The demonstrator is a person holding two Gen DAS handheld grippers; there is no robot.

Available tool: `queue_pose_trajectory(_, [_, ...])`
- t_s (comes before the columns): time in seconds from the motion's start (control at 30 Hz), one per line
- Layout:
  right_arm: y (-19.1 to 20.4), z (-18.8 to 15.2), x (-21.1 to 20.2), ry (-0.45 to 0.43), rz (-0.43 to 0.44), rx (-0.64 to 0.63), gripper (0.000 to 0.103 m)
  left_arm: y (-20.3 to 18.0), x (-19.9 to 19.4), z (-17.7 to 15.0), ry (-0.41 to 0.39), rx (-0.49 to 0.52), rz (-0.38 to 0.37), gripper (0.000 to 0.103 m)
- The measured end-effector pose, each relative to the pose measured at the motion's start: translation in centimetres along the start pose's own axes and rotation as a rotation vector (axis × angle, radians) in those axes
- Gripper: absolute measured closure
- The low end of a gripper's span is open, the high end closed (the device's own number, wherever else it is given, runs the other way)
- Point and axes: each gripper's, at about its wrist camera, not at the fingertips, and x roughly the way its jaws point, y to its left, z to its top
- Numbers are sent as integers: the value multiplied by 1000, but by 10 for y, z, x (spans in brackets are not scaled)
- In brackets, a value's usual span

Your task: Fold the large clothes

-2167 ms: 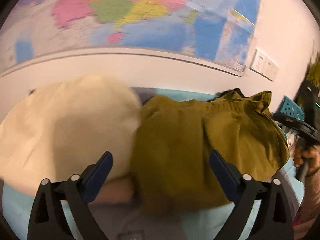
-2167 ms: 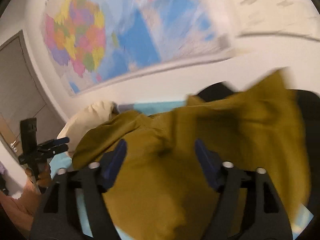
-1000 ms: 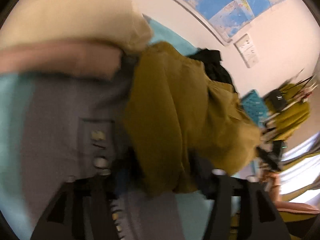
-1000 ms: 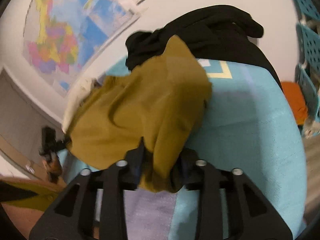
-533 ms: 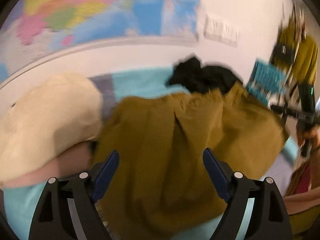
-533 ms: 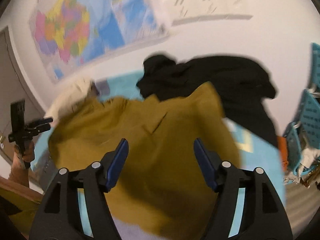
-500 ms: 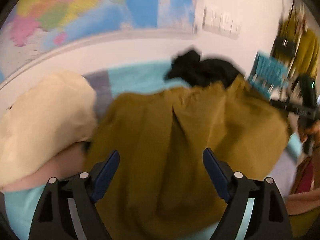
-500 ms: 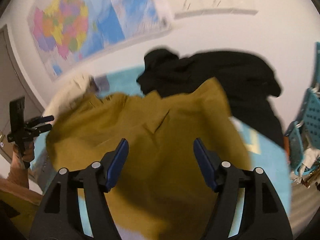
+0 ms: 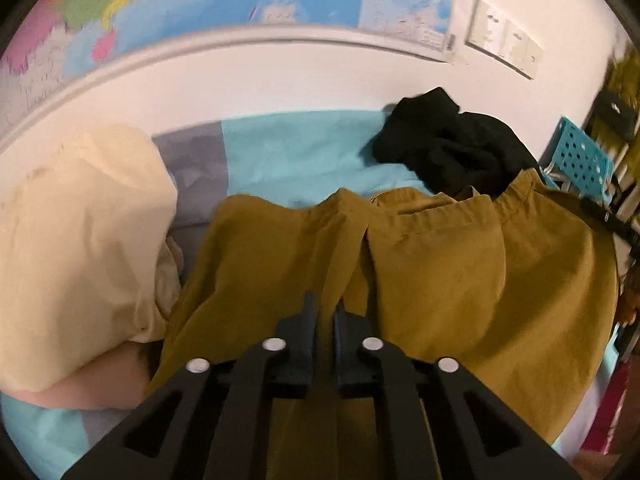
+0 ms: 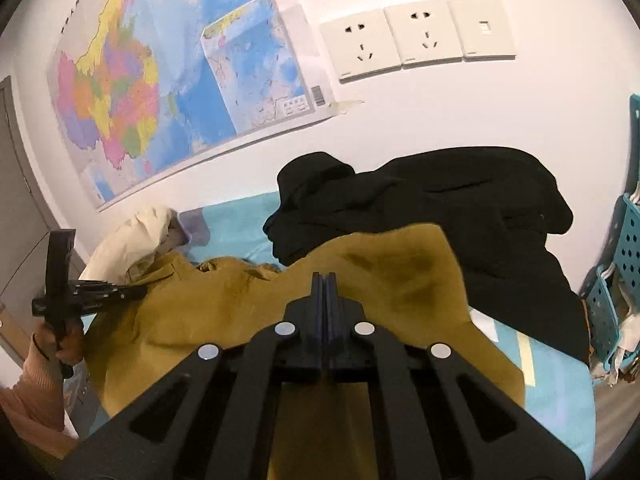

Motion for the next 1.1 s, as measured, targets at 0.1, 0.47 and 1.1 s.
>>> queue_pose_trajectory(0.1, [-3,-11,23,104,-68,-10,89,3,10,-3,31,-23,37,68])
queue_pose_trajectory(0.47, [25,-1,15,72,-28,-85,39,-13,-7,-1,-22,28,9,33])
queue_pose_trajectory(1.1, [27,-6,78,224,-117,-111,90,-8,20,7,33,-45,106,46])
